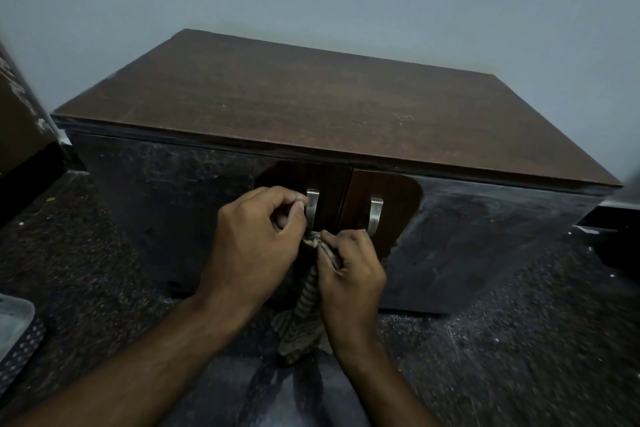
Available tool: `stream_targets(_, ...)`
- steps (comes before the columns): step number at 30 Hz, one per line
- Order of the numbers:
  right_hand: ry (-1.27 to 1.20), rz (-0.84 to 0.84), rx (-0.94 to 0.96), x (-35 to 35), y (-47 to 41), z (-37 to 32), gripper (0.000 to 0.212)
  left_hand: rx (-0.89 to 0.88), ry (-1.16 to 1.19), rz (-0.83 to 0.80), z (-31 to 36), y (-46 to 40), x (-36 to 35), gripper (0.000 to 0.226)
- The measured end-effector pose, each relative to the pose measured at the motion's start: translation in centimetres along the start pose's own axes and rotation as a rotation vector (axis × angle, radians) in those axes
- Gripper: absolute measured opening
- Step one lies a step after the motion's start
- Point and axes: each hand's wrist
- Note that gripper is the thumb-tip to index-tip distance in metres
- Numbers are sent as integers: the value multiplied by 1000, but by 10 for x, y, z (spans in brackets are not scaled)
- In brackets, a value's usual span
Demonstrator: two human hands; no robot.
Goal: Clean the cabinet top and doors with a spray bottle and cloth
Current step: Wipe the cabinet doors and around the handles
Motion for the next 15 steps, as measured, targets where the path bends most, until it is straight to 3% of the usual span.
stream_targets(8,-93,133,-64,29,-10,-16,15,165,-39,-31,1,-3,3,19)
stream_targets(15,-329,158,-238,58,-47,-40,15,134,87,-271,9,-1,4,34)
Point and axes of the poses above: each hand's wrist, its own y-axis away from the middle knuckle, its own x-axis out of the back of the hand, z = x × y, and after that the axes turned 3 degrees about -y, right-handed
